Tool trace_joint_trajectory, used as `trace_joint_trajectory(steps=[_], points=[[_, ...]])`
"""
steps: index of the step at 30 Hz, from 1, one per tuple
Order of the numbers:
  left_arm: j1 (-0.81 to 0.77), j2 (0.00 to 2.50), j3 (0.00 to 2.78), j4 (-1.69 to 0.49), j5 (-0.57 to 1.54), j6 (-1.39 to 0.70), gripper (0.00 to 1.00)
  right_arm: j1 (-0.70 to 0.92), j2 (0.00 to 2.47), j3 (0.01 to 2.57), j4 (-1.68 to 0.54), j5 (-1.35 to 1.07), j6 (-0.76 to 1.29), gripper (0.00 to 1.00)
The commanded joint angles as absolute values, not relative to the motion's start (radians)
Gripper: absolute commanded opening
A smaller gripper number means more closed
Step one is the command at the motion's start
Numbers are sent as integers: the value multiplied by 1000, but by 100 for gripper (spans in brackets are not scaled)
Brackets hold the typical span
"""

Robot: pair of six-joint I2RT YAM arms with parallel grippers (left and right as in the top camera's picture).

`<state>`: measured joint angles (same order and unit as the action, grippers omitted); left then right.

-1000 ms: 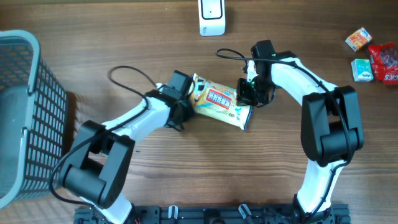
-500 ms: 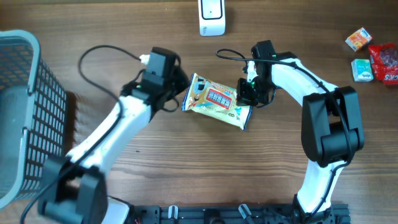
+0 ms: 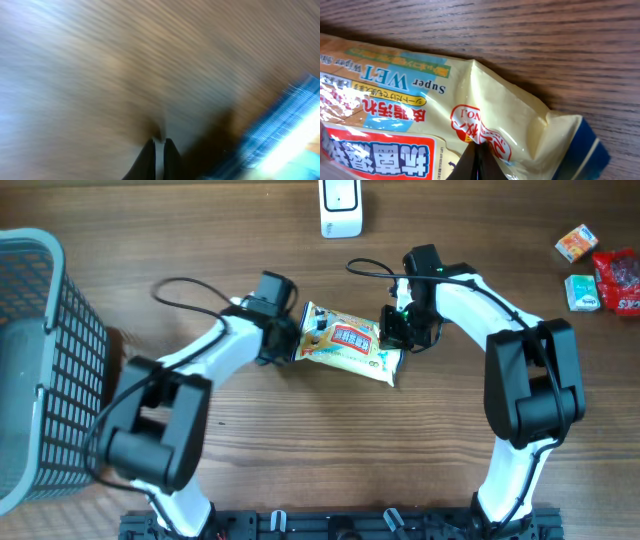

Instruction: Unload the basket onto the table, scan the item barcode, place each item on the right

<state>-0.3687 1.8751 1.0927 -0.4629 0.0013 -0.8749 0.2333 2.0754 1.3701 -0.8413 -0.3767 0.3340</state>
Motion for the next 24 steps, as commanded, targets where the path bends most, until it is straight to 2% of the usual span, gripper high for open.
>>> trace_joint_trajectory(steps=[1, 4, 6, 10, 12, 13, 14, 15, 18, 20, 22, 24], points=[[-343, 1701, 1066, -544, -275, -871, 4, 226, 2159, 1332, -895, -72, 317, 4], [-350, 1556, 1066, -540, -230, -872, 4, 225, 2122, 1398, -983, -74, 318, 4], [-352, 1502, 1066, -501, -88, -872, 4, 225, 2060, 1451, -1032, -115, 316, 4], [-376, 1553, 1066, -431, 156, -873, 7, 228, 1959, 1495, -1000, -480, 232, 6], [-415, 1612, 1066, -417, 160, -877, 9, 234, 1958, 1493, -966, -656, 192, 22], [-432, 1641, 1066, -410, 161, -880, 12, 240, 1960, 1481, -940, -720, 171, 25], [-460, 1689, 1066, -398, 175, -880, 14, 253, 1960, 1453, -897, -765, 170, 22], [-475, 1722, 1066, -385, 201, -880, 15, 262, 1960, 1430, -867, -763, 203, 6], [-505, 1824, 1066, -303, 333, -880, 13, 293, 1960, 1328, -774, -763, 292, 4], [-511, 1889, 1066, -281, 350, -894, 10, 310, 1960, 1248, -734, -754, 301, 4], [-506, 1926, 1066, -326, 305, -894, 6, 306, 1960, 1198, -730, -651, 345, 4], [-501, 1929, 1066, -406, 157, -896, 4, 295, 1960, 1169, -739, -502, 394, 4]])
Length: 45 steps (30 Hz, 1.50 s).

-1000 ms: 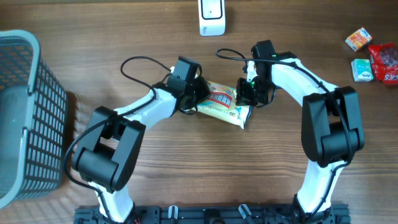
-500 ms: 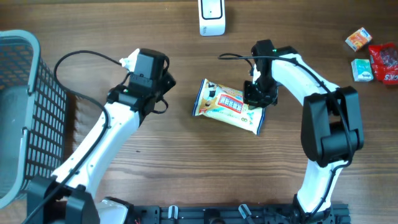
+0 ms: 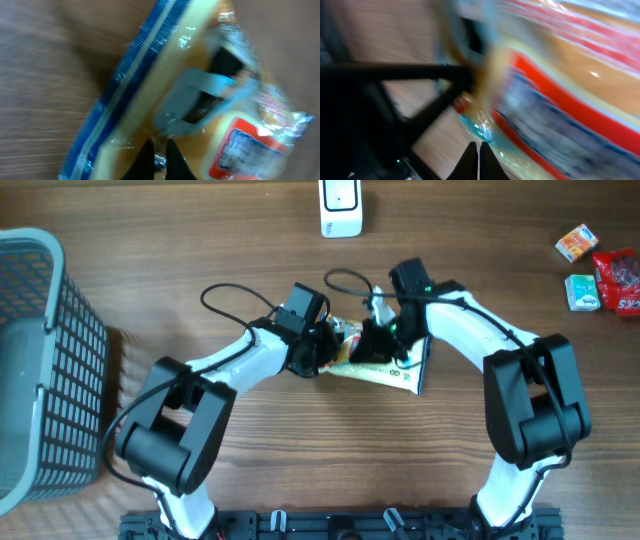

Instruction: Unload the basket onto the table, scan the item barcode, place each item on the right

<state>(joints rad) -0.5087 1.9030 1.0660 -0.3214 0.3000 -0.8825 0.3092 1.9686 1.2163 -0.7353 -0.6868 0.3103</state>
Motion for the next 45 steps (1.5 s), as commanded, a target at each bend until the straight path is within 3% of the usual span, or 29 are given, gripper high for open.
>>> trace_joint_trajectory(steps=[1, 3, 10, 15, 16, 17, 18, 19, 20, 24, 28, 30, 35, 39, 40, 45], points=[[-500, 1929, 1066, -442, 89, -899, 4, 287, 1960, 1155, -744, -460, 395, 4], [-487, 1929, 1066, -541, -27, -899, 4, 257, 1960, 1132, -759, -433, 393, 4], [-427, 1820, 1066, -680, -138, -902, 4, 142, 1954, 1153, -962, -35, 445, 4], [-428, 1621, 1066, -690, -176, -902, 4, 139, 1838, 1199, -1054, -57, 402, 4], [-428, 1590, 1066, -690, -173, -902, 8, 141, 1800, 1199, -1048, -101, 374, 4], [-428, 1567, 1066, -689, -173, -902, 19, 141, 1760, 1199, -1034, -160, 337, 10], [-428, 1558, 1066, -685, -174, -902, 44, 141, 1729, 1199, -1016, -218, 303, 31], [-428, 1557, 1066, -685, -174, -902, 86, 141, 1699, 1199, -995, -278, 274, 83], [-428, 1564, 1066, -686, -173, -902, 100, 141, 1678, 1199, -973, -321, 262, 100], [-430, 1589, 1065, -696, -110, -902, 100, 141, 1678, 1196, -950, -315, 266, 100], [-439, 1640, 1064, -630, 126, -898, 100, 122, 1678, 1196, -895, -301, 308, 100], [-480, 1707, 1064, -527, 234, -895, 100, 58, 1678, 1196, -850, -554, 195, 100], [-569, 1869, 1064, -304, 429, -895, 100, -176, 1678, 1197, -886, -408, 220, 100], [-612, 1921, 1064, -219, 460, -895, 100, -338, 1679, 1179, -878, -302, 223, 100], [-620, 1925, 1064, -205, 460, -895, 100, -363, 1684, 1163, -859, -274, 250, 98], [-654, 1929, 1064, -186, 433, -894, 100, -352, 1739, 1074, -734, -343, 291, 70]])
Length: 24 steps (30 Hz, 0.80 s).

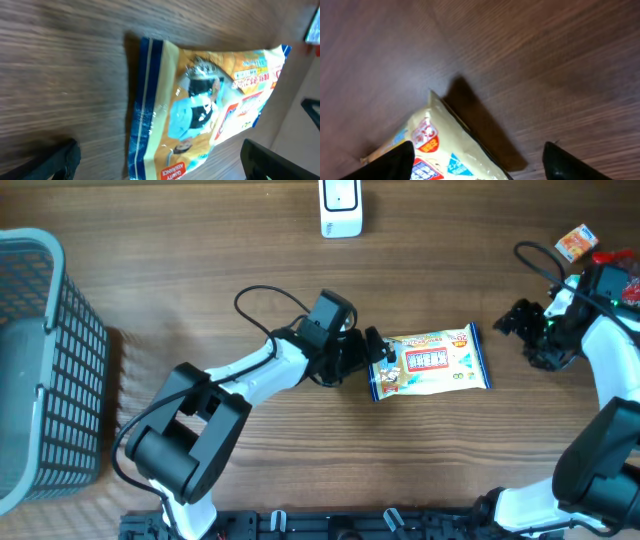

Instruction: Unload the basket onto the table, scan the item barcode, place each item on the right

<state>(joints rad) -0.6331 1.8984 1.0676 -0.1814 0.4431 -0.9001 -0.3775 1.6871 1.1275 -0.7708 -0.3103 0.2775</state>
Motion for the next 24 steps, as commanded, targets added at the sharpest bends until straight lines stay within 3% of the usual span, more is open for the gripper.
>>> trace_joint_trajectory(steps=[1, 12, 17, 19, 24], points=[[-659, 1932, 1064, -186, 417, -894, 100, -343, 1752, 1066, -726, -355, 291, 68], [-668, 2056, 1064, -116, 474, -899, 98, -179, 1843, 1022, -705, -503, 291, 70], [-670, 2057, 1064, -124, 441, -899, 84, -177, 1842, 1037, -767, -506, 242, 74], [-672, 2057, 1064, -131, 414, -899, 74, -177, 1842, 1055, -793, -490, 234, 76], [-671, 2057, 1064, -136, 404, -899, 28, -177, 1834, 1097, -866, -484, 200, 77]])
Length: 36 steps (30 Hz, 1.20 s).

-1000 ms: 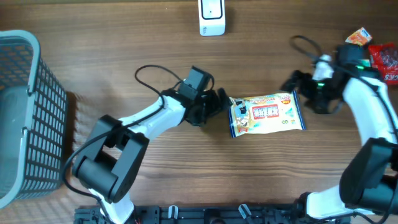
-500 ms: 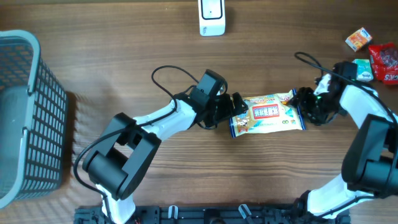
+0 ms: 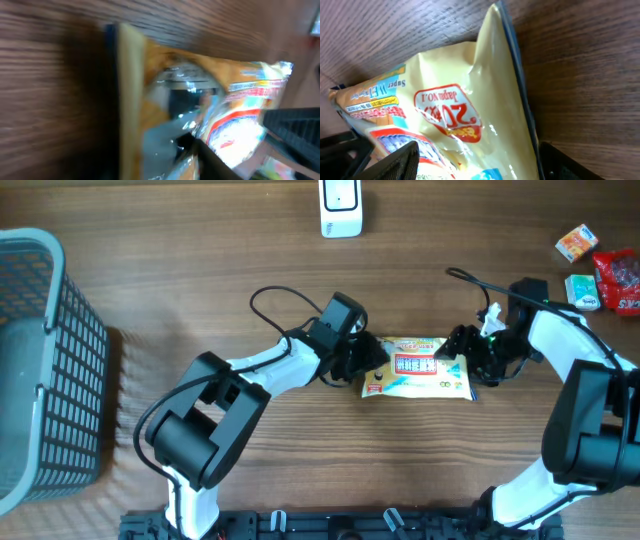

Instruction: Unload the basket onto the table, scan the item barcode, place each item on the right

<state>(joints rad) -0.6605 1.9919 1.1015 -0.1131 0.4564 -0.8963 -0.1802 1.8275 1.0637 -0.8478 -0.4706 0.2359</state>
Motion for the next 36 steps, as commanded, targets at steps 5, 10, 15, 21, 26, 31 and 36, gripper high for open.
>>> trace_joint_trajectory(steps=[5, 10, 15, 21, 26, 31, 36], points=[[-647, 2020, 1065, -165, 460, -899, 4, -177, 1776, 1101, -907, -459, 145, 77], [-589, 1813, 1065, -310, 368, -841, 4, -177, 1682, 1132, -969, -400, 110, 80], [-588, 1525, 1066, -488, 101, -812, 4, -177, 1647, 1146, -996, -366, 107, 81], [-588, 1242, 1066, -692, -254, -811, 4, -177, 1647, 1146, -991, -366, 108, 81], [-588, 1118, 1093, -896, -682, -812, 4, -177, 1647, 1139, -976, -366, 109, 81], [-588, 1173, 1105, -861, -708, -812, 4, -176, 1647, 1118, -946, -366, 123, 80], [-611, 1400, 1105, -818, -450, -827, 4, -175, 1649, 1104, -928, -366, 134, 80]])
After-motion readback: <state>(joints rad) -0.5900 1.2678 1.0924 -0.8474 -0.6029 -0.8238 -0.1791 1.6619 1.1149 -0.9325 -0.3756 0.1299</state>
